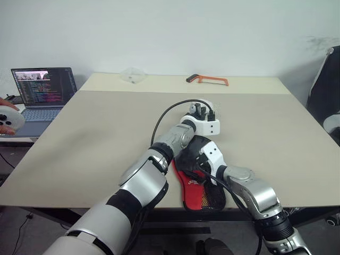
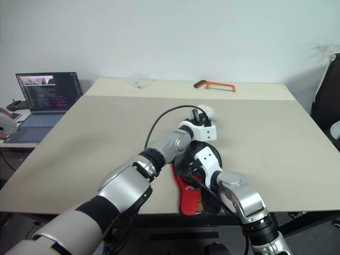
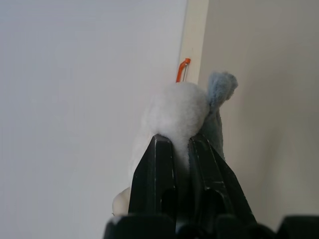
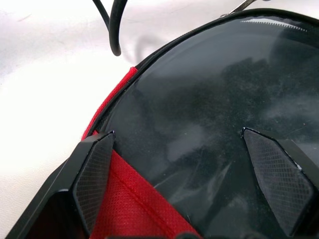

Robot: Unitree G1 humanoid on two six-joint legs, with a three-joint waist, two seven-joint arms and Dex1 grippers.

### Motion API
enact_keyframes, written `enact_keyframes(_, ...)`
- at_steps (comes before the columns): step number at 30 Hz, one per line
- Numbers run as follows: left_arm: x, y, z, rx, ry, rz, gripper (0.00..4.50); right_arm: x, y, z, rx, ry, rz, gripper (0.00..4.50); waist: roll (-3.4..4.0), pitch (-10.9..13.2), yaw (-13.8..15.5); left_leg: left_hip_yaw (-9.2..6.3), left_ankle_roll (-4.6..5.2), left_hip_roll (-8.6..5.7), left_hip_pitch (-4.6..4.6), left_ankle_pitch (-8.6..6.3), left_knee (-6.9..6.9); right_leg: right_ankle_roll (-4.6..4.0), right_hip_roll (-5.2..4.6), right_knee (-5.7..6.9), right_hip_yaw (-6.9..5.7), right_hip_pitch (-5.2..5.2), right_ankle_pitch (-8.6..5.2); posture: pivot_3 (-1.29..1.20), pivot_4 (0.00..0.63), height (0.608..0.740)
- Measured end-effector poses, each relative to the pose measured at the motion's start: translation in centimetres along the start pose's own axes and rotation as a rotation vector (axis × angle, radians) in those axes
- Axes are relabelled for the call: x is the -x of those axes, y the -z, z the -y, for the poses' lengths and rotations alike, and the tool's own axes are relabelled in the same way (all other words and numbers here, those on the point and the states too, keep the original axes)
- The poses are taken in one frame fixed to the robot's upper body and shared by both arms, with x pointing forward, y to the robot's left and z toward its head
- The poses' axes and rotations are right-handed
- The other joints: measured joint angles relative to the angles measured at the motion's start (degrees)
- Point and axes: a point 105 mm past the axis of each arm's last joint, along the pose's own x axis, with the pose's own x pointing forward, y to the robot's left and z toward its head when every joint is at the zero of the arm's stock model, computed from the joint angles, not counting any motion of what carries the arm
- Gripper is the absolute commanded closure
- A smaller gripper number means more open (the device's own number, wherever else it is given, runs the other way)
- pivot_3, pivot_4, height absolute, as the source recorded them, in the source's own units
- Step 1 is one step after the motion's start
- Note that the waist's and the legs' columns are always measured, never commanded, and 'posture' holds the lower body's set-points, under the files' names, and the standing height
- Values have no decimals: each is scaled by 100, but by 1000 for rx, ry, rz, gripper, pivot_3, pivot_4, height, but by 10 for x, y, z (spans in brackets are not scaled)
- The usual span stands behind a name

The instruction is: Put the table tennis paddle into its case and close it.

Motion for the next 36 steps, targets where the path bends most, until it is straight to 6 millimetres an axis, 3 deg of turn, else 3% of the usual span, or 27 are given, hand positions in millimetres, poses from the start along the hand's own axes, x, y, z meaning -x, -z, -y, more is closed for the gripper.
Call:
enact_keyframes(21,0,-52,4,-204,-73,246,4490,8,3,-5,-11,-5,-13,0,0,0,8,-8,0,-2,-5,-1,-3,9,-4,-10,-10,0,-6,0,150,740)
enact_keyframes(27,3,-76,12,-143,-31,351,4490,8,3,-5,-17,-3,-13,0,0,0,12,-13,0,-2,-8,-1,-5,9,-7,-20,-18,3,-6,0,150,740)
enact_keyframes(34,0,-64,19,87,109,253,4490,8,4,-5,-29,-9,-15,0,13,-10,-4,-25,1,7,-5,-1,-7,8,-3,-50,-62,33,-6,0,150,740)
enact_keyframes(36,4,-60,32,154,219,245,3805,8,4,-6,-32,-13,-14,0,29,-19,-6,-31,1,6,-5,-1,-10,7,-1,-56,-67,35,-6,0,150,740)
